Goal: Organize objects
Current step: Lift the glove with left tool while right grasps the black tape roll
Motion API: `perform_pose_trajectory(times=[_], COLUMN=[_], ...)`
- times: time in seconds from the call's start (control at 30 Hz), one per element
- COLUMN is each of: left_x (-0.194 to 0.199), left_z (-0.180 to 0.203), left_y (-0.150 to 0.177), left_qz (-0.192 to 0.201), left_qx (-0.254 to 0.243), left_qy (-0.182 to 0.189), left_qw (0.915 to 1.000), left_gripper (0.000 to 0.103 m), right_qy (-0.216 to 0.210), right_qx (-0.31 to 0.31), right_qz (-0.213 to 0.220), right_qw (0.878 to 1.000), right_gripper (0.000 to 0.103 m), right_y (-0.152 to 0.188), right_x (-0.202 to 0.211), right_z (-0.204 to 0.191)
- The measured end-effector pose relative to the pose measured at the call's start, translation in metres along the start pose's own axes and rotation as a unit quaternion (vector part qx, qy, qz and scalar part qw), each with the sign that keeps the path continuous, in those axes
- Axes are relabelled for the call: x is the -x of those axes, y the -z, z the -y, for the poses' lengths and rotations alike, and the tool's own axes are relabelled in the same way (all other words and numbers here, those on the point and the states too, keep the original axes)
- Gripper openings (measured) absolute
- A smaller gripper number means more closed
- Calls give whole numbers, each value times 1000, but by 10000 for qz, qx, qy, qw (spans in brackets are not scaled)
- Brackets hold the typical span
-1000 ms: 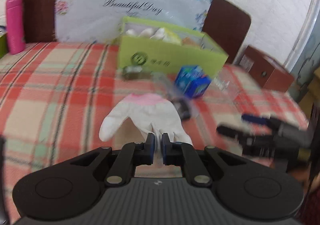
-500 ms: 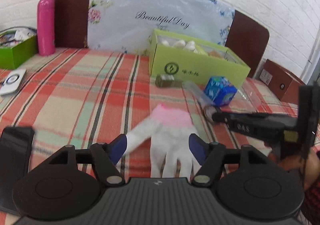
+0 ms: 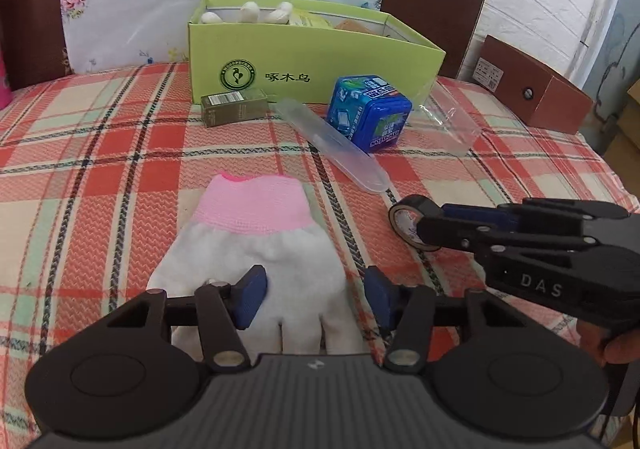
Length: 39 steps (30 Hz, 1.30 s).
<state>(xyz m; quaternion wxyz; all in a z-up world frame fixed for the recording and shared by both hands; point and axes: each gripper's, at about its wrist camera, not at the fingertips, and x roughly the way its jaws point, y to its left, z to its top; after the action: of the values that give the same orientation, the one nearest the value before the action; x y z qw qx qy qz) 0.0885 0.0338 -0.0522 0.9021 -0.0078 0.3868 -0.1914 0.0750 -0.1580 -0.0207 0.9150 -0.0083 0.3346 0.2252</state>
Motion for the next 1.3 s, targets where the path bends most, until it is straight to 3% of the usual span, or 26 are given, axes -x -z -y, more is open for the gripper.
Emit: perform_pose_trajectory(times=[0.07,0.13,0.23,0.33,0.47,0.5,0.53,0.6,0.63,0.77,0.9,0.97,1.0,1.03,1.3], left_x=[5,11,18,11,-1,-2,-1,1,1,7,2,1,1,1,19], left_z=[-5,-12,-21,-27,-24,-21,-20,-18,-18,-21,-15,-11,-10,-12,-4], left_y=[3,5,8,6,5,5,5,3,3,4,9,8,6,5,-15], left_qz=[-2,52,260,171,89,88,107,90,57,82,126,131,115,79,372], left_qx=[98,187,232,166,77,39,37,99,156,366,90,-40,-53,35,106], left_qy=[-163,-456,-908,-1195,-998,-858,-686,-470,-380,-156,-275,-325,-246,-134,242], left_qw=[9998,9988,9953,9925,9949,9963,9976,9988,9991,9992,9995,9994,9996,9999,9990], left_gripper=[60,69,78,80,81,75,54,33,28,28,42,32,11,6,5], right_qy=[17,44,39,45,52,64,68,68,77,83,102,82,72,64,55], right_qx=[78,172,236,220,184,177,172,172,177,177,132,133,144,149,91], right_qz=[32,99,111,44,-4,-15,-28,-43,-36,-1,-84,-138,-160,-160,326], right_qw=[10000,9998,9997,9997,9998,9998,9998,9998,9998,9998,9998,9998,9997,9997,9994], right_gripper=[32,46,46,49,49,49,49,49,49,49,45,27,21,18,18], right_y=[0,-1,-1,-1,1,2,2,3,3,2,3,4,4,5,-10], right_x=[0,0,-3,-7,-10,-11,-11,-11,-10,-9,-13,-15,-16,-16,5], right_z=[-4,-8,-11,-11,-11,-11,-10,-9,-9,-9,-7,-8,-9,-10,-7])
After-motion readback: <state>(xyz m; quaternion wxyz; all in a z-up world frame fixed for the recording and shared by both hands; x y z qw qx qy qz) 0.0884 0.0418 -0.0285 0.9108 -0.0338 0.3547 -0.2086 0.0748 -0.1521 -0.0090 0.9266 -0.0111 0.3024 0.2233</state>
